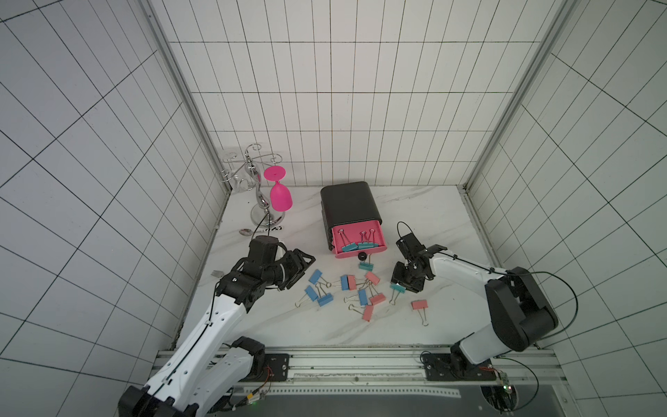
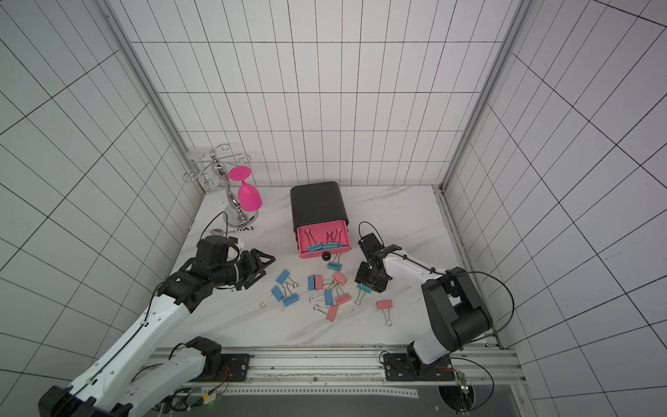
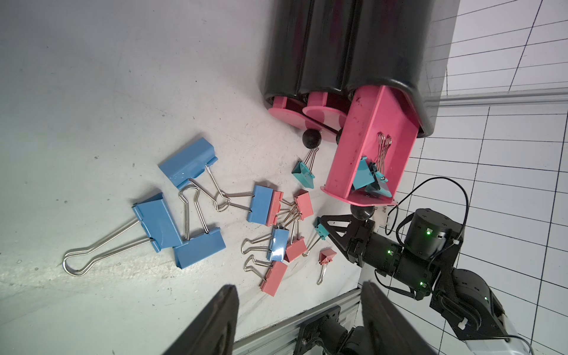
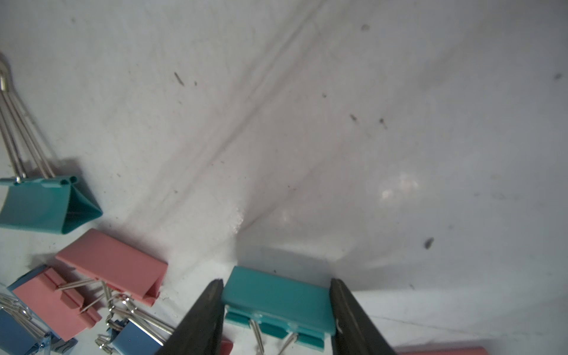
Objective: Put the binder clips in the drawer according to color
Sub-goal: Pick up the binder clip at the center of the board, then place the binder clip in the drawer.
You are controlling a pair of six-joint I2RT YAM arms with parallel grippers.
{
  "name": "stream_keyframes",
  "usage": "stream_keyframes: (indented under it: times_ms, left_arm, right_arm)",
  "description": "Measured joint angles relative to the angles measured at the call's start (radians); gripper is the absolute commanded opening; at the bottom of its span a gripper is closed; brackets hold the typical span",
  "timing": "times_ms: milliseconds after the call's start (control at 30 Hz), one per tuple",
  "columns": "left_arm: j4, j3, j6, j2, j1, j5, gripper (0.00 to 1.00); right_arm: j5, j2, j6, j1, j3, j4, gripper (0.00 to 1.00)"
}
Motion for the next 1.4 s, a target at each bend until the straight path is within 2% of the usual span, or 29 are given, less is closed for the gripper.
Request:
stream_keyframes:
  times_ms: [400,667,1033,1400]
  left_arm:
    - [-0.029,0.094,0.014,0.036,0.000,0.000,0.66]
    - [-0.080,0.191,0.020,0.085,0.000,0.006,0.66]
    - [-0.138,0.333,0.023,0.167,0.000,0.003,0.67]
    - [-0.118,0.360,0.040,0.195,0.046,-0.010,0.67]
  right_arm:
    - [0.034,-0.196,0.002,-0.039,0.002,-0.064,0.39]
    - [0.060,-0.284,-0.014,-0.058,0.068,-0.108,0.37]
    - [0.034,-0.293,-0.023,-0.058,0.166,-0.073,0.34]
    - [-0.013,-0.253,-0.035,-0.043,0.317,-0.092,0.33]
